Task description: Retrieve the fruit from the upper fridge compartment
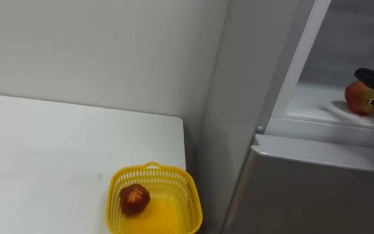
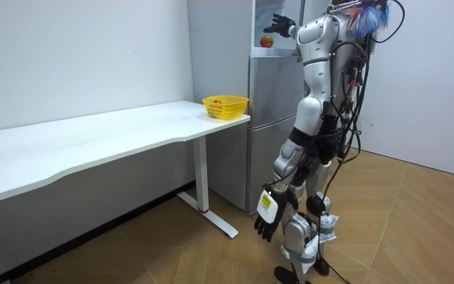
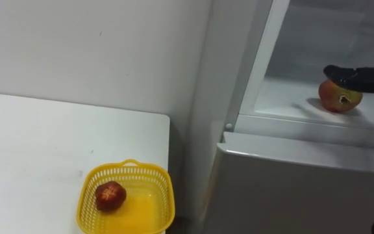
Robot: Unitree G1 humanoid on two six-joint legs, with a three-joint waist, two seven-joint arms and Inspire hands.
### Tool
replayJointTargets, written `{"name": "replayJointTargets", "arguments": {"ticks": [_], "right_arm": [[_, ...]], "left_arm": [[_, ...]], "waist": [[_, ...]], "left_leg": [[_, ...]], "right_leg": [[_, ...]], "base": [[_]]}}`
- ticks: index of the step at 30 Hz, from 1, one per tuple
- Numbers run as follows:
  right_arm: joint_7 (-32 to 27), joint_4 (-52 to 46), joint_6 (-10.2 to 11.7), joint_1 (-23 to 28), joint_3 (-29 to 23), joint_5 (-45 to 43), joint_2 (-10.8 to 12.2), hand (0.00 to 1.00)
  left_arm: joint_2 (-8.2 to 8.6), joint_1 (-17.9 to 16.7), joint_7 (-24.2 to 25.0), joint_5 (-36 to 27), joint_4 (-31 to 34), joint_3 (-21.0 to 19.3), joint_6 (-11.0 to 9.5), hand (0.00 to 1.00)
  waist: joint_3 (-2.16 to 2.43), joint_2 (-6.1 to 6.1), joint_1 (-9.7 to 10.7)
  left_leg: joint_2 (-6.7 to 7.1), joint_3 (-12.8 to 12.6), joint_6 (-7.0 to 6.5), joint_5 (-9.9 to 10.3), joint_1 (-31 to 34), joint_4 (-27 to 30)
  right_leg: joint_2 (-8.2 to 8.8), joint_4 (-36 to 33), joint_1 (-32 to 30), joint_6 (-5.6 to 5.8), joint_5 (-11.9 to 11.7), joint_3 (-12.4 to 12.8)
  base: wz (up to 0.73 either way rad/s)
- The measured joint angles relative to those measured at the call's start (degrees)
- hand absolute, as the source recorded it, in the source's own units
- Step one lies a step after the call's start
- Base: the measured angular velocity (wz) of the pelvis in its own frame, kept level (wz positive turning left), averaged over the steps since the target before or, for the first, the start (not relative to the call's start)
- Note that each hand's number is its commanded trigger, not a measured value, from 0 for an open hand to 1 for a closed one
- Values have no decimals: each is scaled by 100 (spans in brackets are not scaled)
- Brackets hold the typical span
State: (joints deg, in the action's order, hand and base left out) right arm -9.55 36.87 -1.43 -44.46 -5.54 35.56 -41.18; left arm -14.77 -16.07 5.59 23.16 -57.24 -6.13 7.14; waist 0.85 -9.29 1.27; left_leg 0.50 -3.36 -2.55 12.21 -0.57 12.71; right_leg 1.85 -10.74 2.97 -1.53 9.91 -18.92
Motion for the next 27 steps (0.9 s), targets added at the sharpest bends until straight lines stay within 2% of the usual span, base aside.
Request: {"name": "replayJointTargets", "arguments": {"ticks": [4, 7, 11, 15, 19, 23, 27], "right_arm": [[156, 125, -119, -22, 98, 48, -4, 0], [311, 246, -121, -25, 151, 57, -12, 0], [432, 413, -246, -25, 152, 36, -13, 0], [553, 573, -247, -26, 153, 34, -12, 0], [625, 785, -300, -25, 206, 63, -12, 0], [693, 816, -365, -24, 211, 67, -12, 0], [721, 831, -367, -23, 211, 67, -12, 0]], "left_arm": [[-7, -9, -13, 0, -3, -3, 35, 0], [-9, -30, -30, 3, -10, -31, 52, 0], [-10, -55, -14, 3, -17, -52, 168, 0], [-10, -98, 8, 4, -15, -52, 203, 0], [-12, -134, 13, -1, -12, -46, 207, 0], [-10, -151, 21, -1, 2, -46, 212, 0], [-9, -165, 24, -1, 14, -44, 220, 0]], "waist": [[-4, 10, 9], [-2, 13, -3], [1, 18, -14], [6, 22, -19], [-16, 88, -38], [13, 184, -57], [17, 195, -73]], "left_leg": [[6, 25, 0, 0, 5, 1], [6, 34, 1, -1, 14, -9], [13, 40, -2, -2, 21, -5], [14, 43, -4, -4, 7, 12], [19, 73, -6, -4, -13, 36], [19, 89, -2, -6, -12, 6], [17, 104, 8, -20, -14, 8]], "right_leg": [[0, -1, 10, 0, 0, -13], [0, -6, 10, 0, 0, -14], [4, -9, 2, 0, 0, -12], [3, -10, 10, 0, 0, 1], [7, 4, 84, 0, 0, -21], [6, 2, 90, 0, 0, -26], [3, 2, 100, 0, 0, -41]], "base": [[2], [0], [0], [0], [3], [1], [0]]}}
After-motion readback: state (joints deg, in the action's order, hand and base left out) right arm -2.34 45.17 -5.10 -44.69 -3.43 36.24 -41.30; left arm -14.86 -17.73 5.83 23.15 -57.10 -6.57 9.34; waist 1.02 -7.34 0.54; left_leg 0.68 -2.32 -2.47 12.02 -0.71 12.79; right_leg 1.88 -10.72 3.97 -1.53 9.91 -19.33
